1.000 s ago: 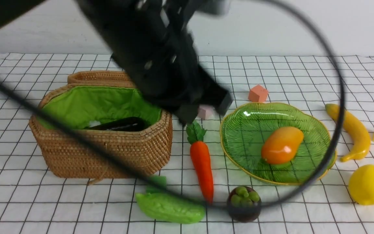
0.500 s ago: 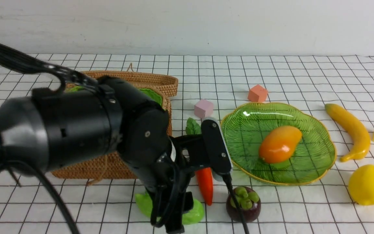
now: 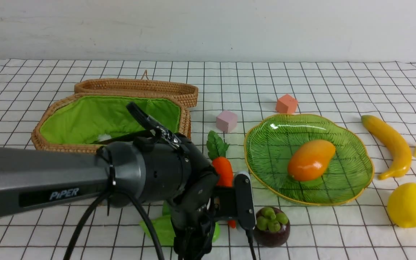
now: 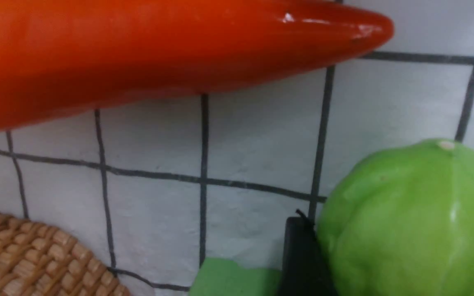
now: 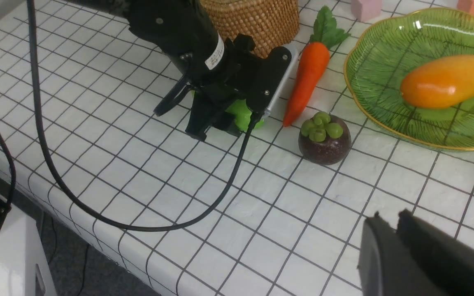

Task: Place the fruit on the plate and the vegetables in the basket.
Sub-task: Take a chayote with your left arm and place it on the basket on the left, then use the right arm to grab a carrot and put it into the left basket

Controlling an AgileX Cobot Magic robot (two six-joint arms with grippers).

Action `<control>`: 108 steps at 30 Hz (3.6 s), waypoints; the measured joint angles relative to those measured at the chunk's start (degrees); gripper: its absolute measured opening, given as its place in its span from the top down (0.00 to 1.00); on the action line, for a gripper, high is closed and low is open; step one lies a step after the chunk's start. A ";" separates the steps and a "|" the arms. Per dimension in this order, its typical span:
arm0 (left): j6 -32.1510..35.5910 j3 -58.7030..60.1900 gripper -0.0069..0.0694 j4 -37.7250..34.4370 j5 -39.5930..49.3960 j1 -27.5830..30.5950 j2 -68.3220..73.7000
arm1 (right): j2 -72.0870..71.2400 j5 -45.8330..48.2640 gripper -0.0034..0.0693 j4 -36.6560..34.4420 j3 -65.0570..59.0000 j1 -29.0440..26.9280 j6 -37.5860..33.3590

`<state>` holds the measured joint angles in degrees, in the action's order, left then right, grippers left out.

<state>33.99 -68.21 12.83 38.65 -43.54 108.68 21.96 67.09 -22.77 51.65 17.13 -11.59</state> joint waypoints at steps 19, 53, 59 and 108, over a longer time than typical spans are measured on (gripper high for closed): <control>-9.67 -3.31 0.33 13.12 6.20 8.82 -23.98 | 0.00 -15.86 0.84 -14.58 0.00 0.00 -14.51; -46.49 -1.32 0.92 -2.29 1.66 9.62 -36.87 | 12.21 -10.06 0.83 -13.52 0.42 0.00 -6.92; -51.03 13.05 0.93 -4.33 0.27 1.09 -55.93 | 29.36 -6.08 0.83 -11.93 5.64 0.00 -2.40; -51.94 31.74 0.93 -5.37 -8.85 -2.77 -87.89 | 101.30 -13.18 0.57 11.79 43.43 17.01 22.15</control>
<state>-17.95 -36.48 7.46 29.80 -46.31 20.80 123.26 53.91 -10.98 95.08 34.13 10.56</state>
